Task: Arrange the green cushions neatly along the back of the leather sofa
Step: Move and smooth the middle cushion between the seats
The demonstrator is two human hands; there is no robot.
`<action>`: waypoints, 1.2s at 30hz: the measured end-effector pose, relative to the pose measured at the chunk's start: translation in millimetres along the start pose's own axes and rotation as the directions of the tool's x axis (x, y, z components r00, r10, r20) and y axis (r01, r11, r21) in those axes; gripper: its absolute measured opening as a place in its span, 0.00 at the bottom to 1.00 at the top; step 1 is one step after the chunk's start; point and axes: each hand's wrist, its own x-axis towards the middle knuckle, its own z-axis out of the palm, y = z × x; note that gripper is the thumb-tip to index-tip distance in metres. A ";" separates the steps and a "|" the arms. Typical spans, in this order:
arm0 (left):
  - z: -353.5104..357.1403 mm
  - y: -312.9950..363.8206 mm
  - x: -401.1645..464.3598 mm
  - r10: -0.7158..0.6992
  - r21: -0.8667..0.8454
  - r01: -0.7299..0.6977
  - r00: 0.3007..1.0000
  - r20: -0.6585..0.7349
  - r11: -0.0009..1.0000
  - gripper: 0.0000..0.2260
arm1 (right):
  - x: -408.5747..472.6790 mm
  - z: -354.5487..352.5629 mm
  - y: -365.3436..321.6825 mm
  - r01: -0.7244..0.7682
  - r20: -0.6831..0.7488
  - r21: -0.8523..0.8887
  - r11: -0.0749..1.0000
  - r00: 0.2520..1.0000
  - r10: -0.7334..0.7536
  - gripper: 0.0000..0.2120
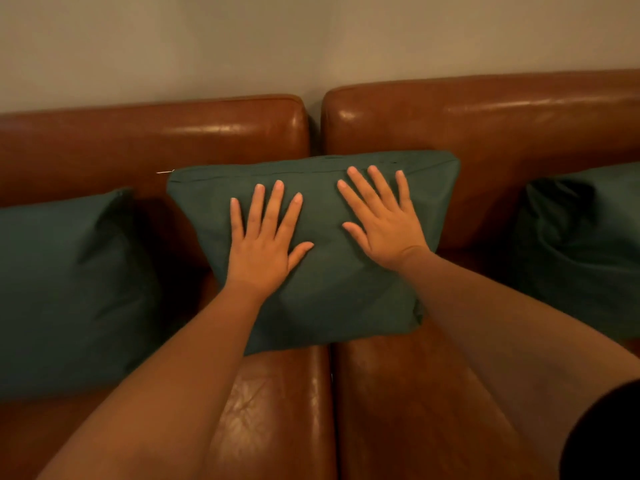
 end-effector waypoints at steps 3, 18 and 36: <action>-9.1 -26.9 -8.7 -0.078 -0.002 0.078 0.997 0.029 0.997 0.30 | -9.5 -4.0 33.6 -0.143 0.024 -0.041 0.989 0.989 0.144 0.27; -41.6 -16.4 18.1 -0.038 -0.133 0.057 0.990 0.136 0.989 0.27 | -23.3 -23.8 42.4 0.043 0.150 0.207 0.977 0.986 -0.075 0.29; -43.9 -67.7 26.4 -0.291 -0.202 0.300 0.954 0.077 0.932 0.09 | 1.9 -48.0 124.6 -0.215 0.045 0.372 0.903 0.976 0.214 0.07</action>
